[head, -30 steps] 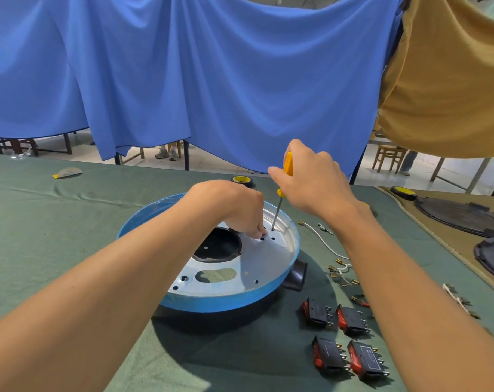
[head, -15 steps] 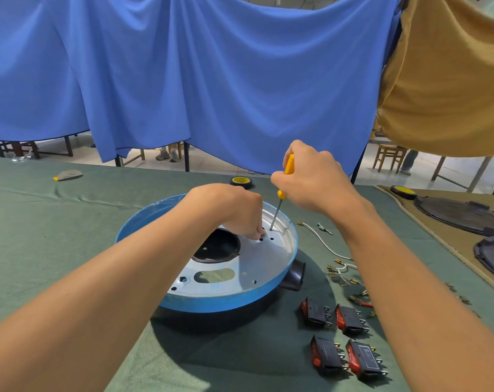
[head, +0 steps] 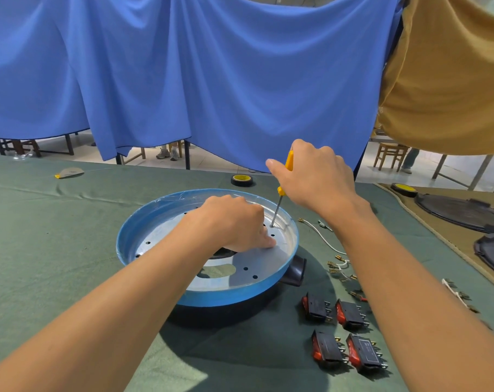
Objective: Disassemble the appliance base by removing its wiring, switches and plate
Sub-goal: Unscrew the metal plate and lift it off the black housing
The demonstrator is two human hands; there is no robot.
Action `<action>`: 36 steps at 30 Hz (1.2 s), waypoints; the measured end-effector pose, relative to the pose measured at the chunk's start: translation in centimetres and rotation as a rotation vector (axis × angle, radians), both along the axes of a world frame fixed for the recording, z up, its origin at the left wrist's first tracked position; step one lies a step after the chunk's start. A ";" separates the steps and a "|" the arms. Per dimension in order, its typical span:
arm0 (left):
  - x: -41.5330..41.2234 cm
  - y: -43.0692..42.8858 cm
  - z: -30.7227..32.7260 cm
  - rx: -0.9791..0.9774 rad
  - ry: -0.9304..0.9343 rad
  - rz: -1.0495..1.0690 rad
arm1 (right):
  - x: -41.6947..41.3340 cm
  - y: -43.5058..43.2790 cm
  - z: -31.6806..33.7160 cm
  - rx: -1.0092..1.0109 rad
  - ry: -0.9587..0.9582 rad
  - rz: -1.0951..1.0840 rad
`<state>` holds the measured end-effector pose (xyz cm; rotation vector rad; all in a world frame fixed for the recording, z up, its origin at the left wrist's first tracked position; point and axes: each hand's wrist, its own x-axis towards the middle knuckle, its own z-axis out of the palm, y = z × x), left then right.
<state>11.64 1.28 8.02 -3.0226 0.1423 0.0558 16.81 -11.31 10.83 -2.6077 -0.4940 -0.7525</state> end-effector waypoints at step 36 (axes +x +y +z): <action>0.6 0.1 0.3 -0.039 0.065 0.036 | 2.0 0.0 1.2 -0.071 0.142 0.071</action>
